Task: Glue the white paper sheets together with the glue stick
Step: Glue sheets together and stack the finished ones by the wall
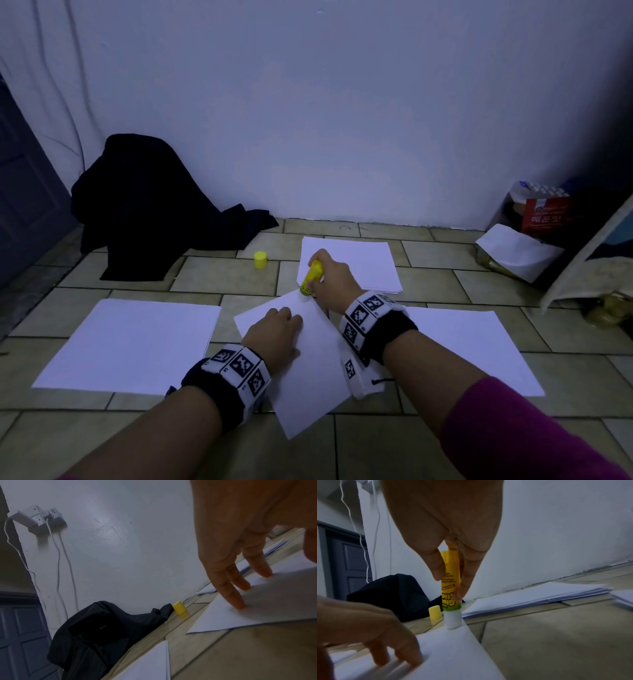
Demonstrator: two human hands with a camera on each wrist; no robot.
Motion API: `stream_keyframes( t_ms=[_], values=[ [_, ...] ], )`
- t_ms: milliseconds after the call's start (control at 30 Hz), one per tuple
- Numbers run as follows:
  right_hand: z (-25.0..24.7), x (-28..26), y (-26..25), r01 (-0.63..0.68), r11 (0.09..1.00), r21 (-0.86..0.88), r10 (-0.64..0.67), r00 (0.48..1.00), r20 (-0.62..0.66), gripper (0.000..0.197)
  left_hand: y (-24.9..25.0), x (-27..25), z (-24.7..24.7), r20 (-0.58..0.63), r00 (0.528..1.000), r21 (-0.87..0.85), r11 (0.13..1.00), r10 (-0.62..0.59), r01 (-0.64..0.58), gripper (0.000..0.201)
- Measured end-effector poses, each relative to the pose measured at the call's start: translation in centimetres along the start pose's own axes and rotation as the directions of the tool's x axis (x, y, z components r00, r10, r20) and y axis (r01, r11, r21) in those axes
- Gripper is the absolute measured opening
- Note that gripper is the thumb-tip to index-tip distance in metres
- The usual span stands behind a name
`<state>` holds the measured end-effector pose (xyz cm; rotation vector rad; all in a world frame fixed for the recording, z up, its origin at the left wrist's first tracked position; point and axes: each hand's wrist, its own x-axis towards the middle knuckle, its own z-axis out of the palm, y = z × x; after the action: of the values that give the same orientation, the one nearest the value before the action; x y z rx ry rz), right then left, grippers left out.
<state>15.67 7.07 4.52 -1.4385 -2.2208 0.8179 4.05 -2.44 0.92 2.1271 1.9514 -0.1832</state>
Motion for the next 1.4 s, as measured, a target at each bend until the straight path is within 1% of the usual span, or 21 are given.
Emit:
stream_keyframes(
  t_ms=[133,300,367,467,533,600,633,733,800,833,867,900,1000,1067,1133,1200,1233,1333,1400],
  values=[
    [0.2,0.1,-0.5,0.078,0.992,-0.101,-0.067,0.991,0.114,0.031,-0.1,0.1,-0.3,0.004,1.000,-0.003,1.000,-0.028,0.028,0.046],
    [-1.5,-1.5,0.4,0.125,0.971,-0.203,-0.074,0.968,0.241,0.031,-0.6,0.6,-0.8,0.030,0.999,-0.025,1.000,-0.016,0.017,0.036],
    [-2.4,-2.7,0.9,0.152,0.962,-0.229,-0.081,0.953,0.292,0.030,-1.0,0.6,-1.0,0.050,0.999,-0.016,1.000,-0.003,0.004,0.036],
    [-3.5,-4.5,1.8,0.222,0.932,-0.285,-0.107,0.923,0.371,0.029,-1.4,0.6,-1.2,0.080,0.996,-0.018,0.999,0.039,-0.038,0.039],
    [-4.1,-5.6,2.3,0.255,0.922,-0.292,-0.124,0.907,0.403,0.029,-1.5,0.2,-1.4,0.113,0.990,-0.028,0.997,0.080,-0.077,0.049],
    [-4.9,-6.5,2.6,0.272,0.917,-0.290,-0.128,0.892,0.434,0.029,-1.6,-0.2,-1.7,0.150,0.982,0.011,0.993,0.118,-0.121,0.061],
    [-5.2,-6.9,2.7,0.272,0.914,-0.300,-0.113,0.882,0.457,0.029,-1.6,-0.4,-1.9,0.163,0.978,0.037,0.990,0.132,-0.140,0.064],
    [-6.2,-7.9,2.7,0.292,0.896,-0.335,-0.077,0.845,0.529,0.031,-1.5,-0.6,-2.0,0.174,0.974,0.067,0.985,0.144,-0.157,0.061],
    [-6.7,-8.1,2.8,0.306,0.881,-0.361,-0.066,0.834,0.548,0.032,-1.4,-0.8,-2.0,0.166,0.976,0.091,0.983,0.142,-0.158,0.059],
    [-6.9,-8.1,2.9,0.302,0.879,-0.368,-0.059,0.837,0.544,0.033,-1.4,-0.9,-2.0,0.161,0.977,0.109,0.982,0.137,-0.156,0.059],
    [-7.2,-8.0,3.1,0.285,0.886,-0.366,-0.057,0.850,0.523,0.033,-1.3,-1.0,-2.1,0.156,0.979,0.133,0.979,0.132,-0.153,0.059],
    [-7.5,-7.8,3.3,0.248,0.905,-0.346,-0.056,0.875,0.480,0.032,-1.3,-1.1,-2.1,0.152,0.980,0.156,0.976,0.128,-0.152,0.060],
    [-8.3,-6.8,4.0,0.123,0.970,-0.207,-0.059,0.956,0.288,0.027,-1.1,-1.2,-1.8,0.136,0.985,0.188,0.973,0.110,-0.134,0.068],
    [-8.4,-6.1,4.1,0.086,0.985,-0.150,-0.058,0.982,0.180,0.025,-0.7,-1.4,-1.3,0.106,0.988,0.176,0.976,0.113,-0.130,0.068],
    [-8.0,-5.5,4.1,0.050,0.992,-0.114,-0.038,0.994,0.105,0.023,-0.4,-1.7,-0.7,0.080,0.986,0.114,0.981,0.147,-0.156,0.066],
    [-7.4,-4.9,4.0,0.016,0.995,-0.098,-0.010,0.998,0.067,0.025,-0.3,-1.9,-0.6,0.072,0.980,0.065,0.980,0.183,-0.188,0.063],
    [-7.0,-4.6,3.9,0.003,0.995,-0.100,0.003,0.998,0.058,0.027,-0.3,-1.9,-0.7,0.076,0.980,0.072,0.979,0.183,-0.188,0.061],
    [-5.9,-3.7,3.7,-0.030,0.996,-0.088,0.035,0.998,0.050,0.029,0.0,-1.7,-1.1,0.090,0.988,0.130,0.982,0.129,-0.140,0.054],
    [-5.2,-3.1,3.4,-0.046,0.995,-0.083,0.050,0.998,0.045,0.030,0.2,-1.6,-1.3,0.086,0.989,0.141,0.982,0.118,-0.130,0.055]
  ],
)
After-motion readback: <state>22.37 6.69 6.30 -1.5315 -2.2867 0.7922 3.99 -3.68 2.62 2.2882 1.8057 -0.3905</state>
